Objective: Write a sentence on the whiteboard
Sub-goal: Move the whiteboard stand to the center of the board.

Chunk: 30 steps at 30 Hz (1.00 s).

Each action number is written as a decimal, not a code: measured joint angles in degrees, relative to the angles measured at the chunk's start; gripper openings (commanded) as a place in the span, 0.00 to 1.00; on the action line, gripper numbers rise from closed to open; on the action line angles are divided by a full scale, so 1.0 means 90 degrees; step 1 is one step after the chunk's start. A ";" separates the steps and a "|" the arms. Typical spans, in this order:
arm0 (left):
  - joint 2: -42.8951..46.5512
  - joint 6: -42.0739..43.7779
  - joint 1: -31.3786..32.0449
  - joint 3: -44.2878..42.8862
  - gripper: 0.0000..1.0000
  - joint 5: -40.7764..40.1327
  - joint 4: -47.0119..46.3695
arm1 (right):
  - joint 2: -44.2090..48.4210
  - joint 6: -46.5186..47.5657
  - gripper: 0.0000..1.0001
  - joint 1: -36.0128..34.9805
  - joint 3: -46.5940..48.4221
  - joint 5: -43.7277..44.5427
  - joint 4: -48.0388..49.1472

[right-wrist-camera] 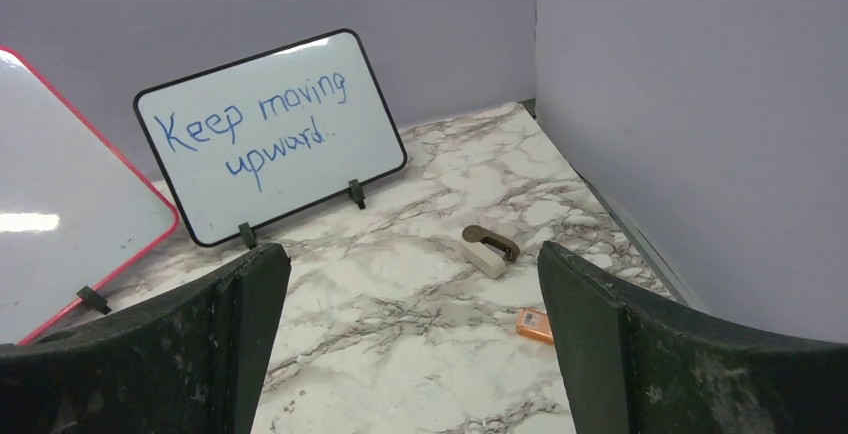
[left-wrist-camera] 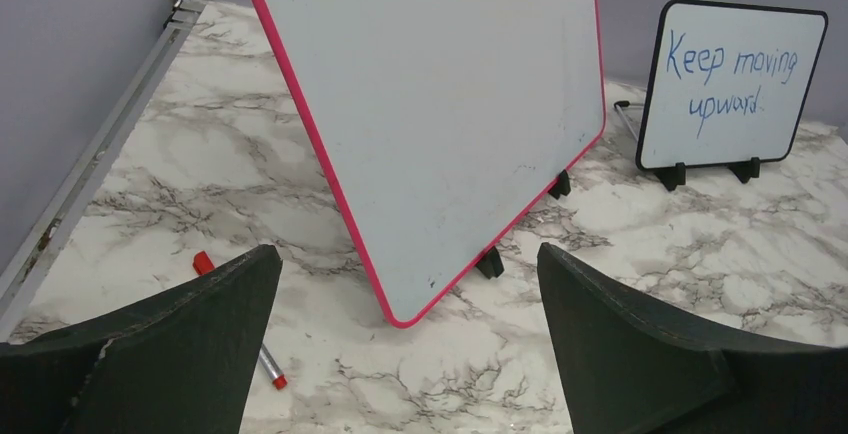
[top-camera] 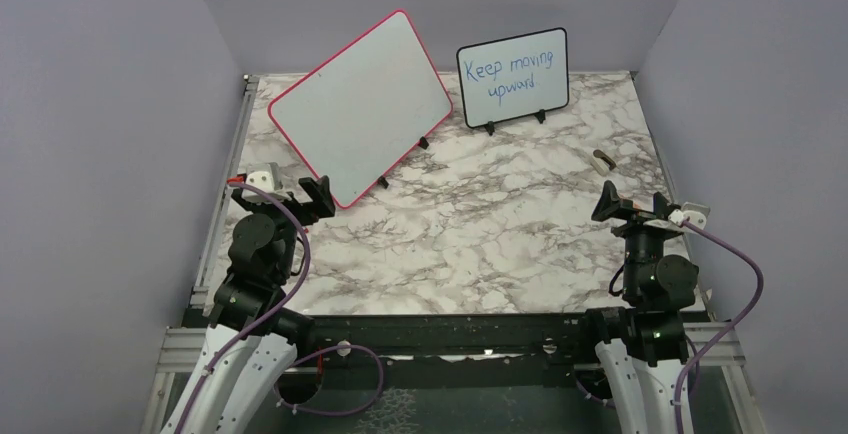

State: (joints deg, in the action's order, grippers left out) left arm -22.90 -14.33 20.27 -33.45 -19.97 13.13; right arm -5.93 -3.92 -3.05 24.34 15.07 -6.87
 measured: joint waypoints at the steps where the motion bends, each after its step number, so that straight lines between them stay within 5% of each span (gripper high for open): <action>1: 0.0000 0.0007 0.0000 0.0000 0.99 0.0007 0.0000 | 0.0000 0.0000 1.00 0.0000 0.0000 0.0000 0.0000; 11: -0.0340 -0.0265 0.0000 -0.0087 0.99 0.0323 0.0002 | 0.0051 -0.0002 1.00 0.0000 0.0000 -0.0005 0.0000; 30: -0.2788 -0.2421 0.0199 -0.0763 0.99 0.1047 0.0374 | 0.0308 -0.0005 1.00 0.0000 -0.0010 -0.0049 0.0000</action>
State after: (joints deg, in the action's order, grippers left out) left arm -47.99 -36.12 22.06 -40.32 -10.55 16.49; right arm -3.16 -3.97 -3.05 24.25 14.63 -6.87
